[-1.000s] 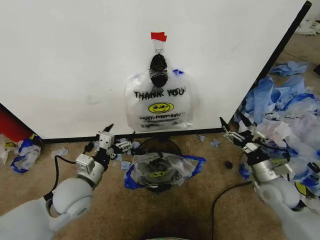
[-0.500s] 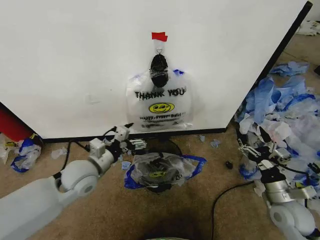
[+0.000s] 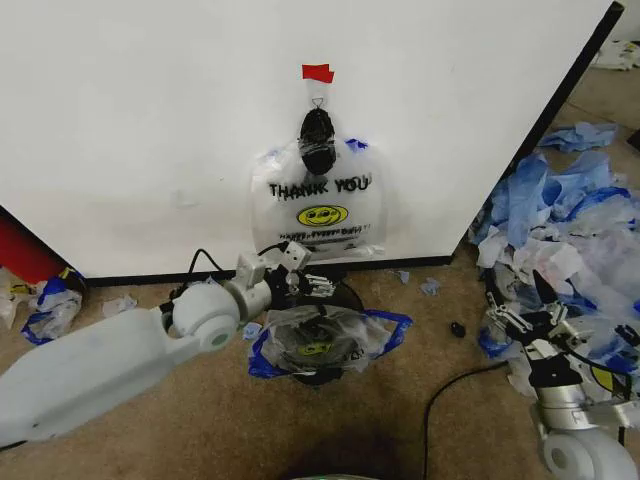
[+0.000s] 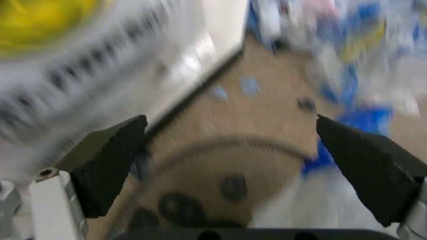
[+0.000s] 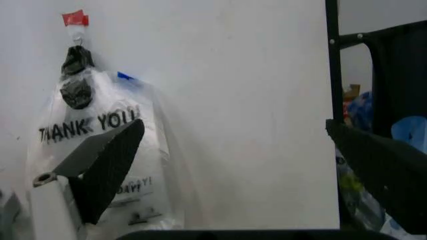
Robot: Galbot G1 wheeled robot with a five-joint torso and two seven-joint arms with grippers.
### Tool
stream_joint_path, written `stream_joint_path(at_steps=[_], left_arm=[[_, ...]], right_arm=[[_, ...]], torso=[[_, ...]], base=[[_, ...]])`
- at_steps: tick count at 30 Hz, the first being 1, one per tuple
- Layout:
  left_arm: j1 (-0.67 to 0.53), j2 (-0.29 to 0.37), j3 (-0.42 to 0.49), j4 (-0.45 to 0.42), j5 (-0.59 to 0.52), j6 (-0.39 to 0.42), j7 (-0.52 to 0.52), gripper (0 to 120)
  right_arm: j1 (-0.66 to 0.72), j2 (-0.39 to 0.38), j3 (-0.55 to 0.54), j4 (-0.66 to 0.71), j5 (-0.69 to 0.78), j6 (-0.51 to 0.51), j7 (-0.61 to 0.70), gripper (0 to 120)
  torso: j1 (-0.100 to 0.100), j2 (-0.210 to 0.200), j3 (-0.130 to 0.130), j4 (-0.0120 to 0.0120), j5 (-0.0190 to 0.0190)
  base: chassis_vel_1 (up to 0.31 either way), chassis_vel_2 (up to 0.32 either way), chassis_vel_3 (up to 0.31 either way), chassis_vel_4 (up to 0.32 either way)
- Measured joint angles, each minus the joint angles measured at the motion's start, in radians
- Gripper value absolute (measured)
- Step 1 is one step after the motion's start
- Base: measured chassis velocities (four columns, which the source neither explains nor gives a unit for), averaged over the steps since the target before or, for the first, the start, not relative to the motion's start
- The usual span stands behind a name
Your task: Pick up the garbage bag from the wall and place it over the trash bin.
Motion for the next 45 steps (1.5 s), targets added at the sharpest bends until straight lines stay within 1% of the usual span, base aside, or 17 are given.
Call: stream_joint_path(at_steps=[3, 6, 7, 11, 13, 17, 20, 21, 25, 29, 30, 34, 35, 36, 41, 42, 45], left_arm=[[-0.047, -0.029, 0.093, 0.051, -0.003, 0.014, 0.007, 100], [-0.076, -0.061, 0.125, 0.103, -0.001, 0.017, 0.009, 100], [-0.076, -0.061, 0.125, 0.103, -0.001, 0.017, 0.009, 100], [-0.110, -0.109, 0.135, 0.181, 0.000, 0.016, 0.007, 100], [-0.125, -0.121, 0.140, 0.209, -0.001, 0.013, 0.006, 100], [-0.134, -0.128, 0.148, 0.241, 0.007, 0.007, 0.007, 100], [-0.134, -0.131, 0.161, 0.283, 0.040, -0.012, 0.015, 100], [-0.134, -0.131, 0.161, 0.283, 0.040, -0.012, 0.015, 100], [-0.134, -0.136, 0.167, 0.327, 0.065, -0.017, 0.029, 100], [-0.135, -0.131, 0.179, 0.333, 0.081, -0.016, 0.035, 100], [-0.135, -0.128, 0.183, 0.332, 0.083, -0.014, 0.036, 98], [-0.127, -0.127, 0.191, 0.328, 0.097, -0.006, 0.037, 81], [-0.127, -0.127, 0.191, 0.328, 0.097, -0.006, 0.037, 81], [-0.127, -0.129, 0.193, 0.329, 0.100, -0.005, 0.038, 77], [-0.135, -0.129, 0.209, 0.335, 0.102, 0.011, 0.038, 55], [-0.135, -0.129, 0.209, 0.335, 0.102, 0.011, 0.038, 55], [-0.142, -0.123, 0.218, 0.334, 0.104, 0.015, 0.040, 42]], right_arm=[[-0.001, -0.009, 0.004, -0.007, 0.005, 0.006, -0.001, 100], [-0.003, -0.011, 0.002, -0.015, 0.008, 0.013, -0.008, 100], [-0.003, -0.011, 0.002, -0.015, 0.008, 0.013, -0.008, 100], [-0.009, -0.011, -0.018, -0.041, 0.008, 0.030, -0.027, 100], [-0.010, -0.009, -0.030, -0.053, 0.006, 0.037, -0.034, 100], [-0.008, -0.009, -0.041, -0.063, 0.006, 0.041, -0.037, 100], [-0.005, -0.013, -0.048, -0.071, 0.006, 0.046, -0.037, 100], [-0.005, -0.013, -0.048, -0.071, 0.006, 0.046, -0.037, 100], [-0.004, -0.019, -0.053, -0.080, 0.008, 0.050, -0.037, 100], [-0.004, -0.020, -0.057, -0.087, 0.010, 0.053, -0.036, 100], [-0.003, -0.020, -0.060, -0.090, 0.010, 0.055, -0.036, 100], [-0.003, -0.020, -0.071, -0.098, 0.009, 0.062, -0.037, 100], [-0.003, -0.020, -0.071, -0.098, 0.009, 0.062, -0.037, 100], [-0.003, -0.019, -0.074, -0.098, 0.008, 0.063, -0.037, 100], [-0.005, -0.017, -0.086, -0.100, 0.005, 0.070, -0.037, 100], [-0.005, -0.017, -0.086, -0.100, 0.005, 0.070, -0.037, 100], [-0.010, -0.016, -0.090, -0.105, 0.003, 0.076, -0.039, 100]], torso=[[0.000, 0.000, 0.000, 0.0000, -0.0007], [0.000, 0.000, 0.000, -0.0001, -0.0005], [0.000, 0.000, 0.000, -0.0001, -0.0005], [0.000, 0.000, 0.000, -0.0003, -0.0003], [0.000, 0.000, 0.000, -0.0003, -0.0002], [0.000, 0.000, 0.000, -0.0001, -0.0003], [0.000, 0.000, 0.000, -0.0001, -0.0006], [0.000, 0.000, 0.000, -0.0001, -0.0006], [0.000, 0.000, 0.000, -0.0001, -0.0006], [0.000, 0.000, 0.000, -0.0001, -0.0005], [0.000, 0.000, 0.000, -0.0001, -0.0005], [0.000, 0.000, 0.000, -0.0001, -0.0005], [0.000, 0.000, 0.000, -0.0001, -0.0005], [0.000, 0.000, 0.000, -0.0001, -0.0005], [0.000, 0.000, 0.000, -0.0001, -0.0004], [0.000, 0.000, 0.000, -0.0001, -0.0004], [0.000, 0.000, 0.000, -0.0002, -0.0005]], base=[[0.000, 0.000, 0.000, 0.000], [0.000, 0.000, 0.000, 0.000], [0.000, 0.000, 0.000, 0.000], [0.000, 0.000, 0.000, 0.000], [0.000, 0.000, 0.000, 0.000], [0.000, 0.000, 0.000, 0.000], [0.000, 0.000, 0.000, 0.000], [0.000, 0.000, 0.000, 0.000], [0.000, 0.000, 0.000, 0.000], [0.000, 0.000, 0.000, 0.000], [0.000, 0.000, 0.000, 0.000], [0.000, 0.000, 0.000, 0.000], [0.000, 0.000, 0.000, 0.000], [0.000, 0.000, 0.000, 0.000], [0.000, 0.000, 0.000, 0.000], [0.000, 0.000, 0.000, 0.000], [0.000, 0.000, 0.000, 0.000]])
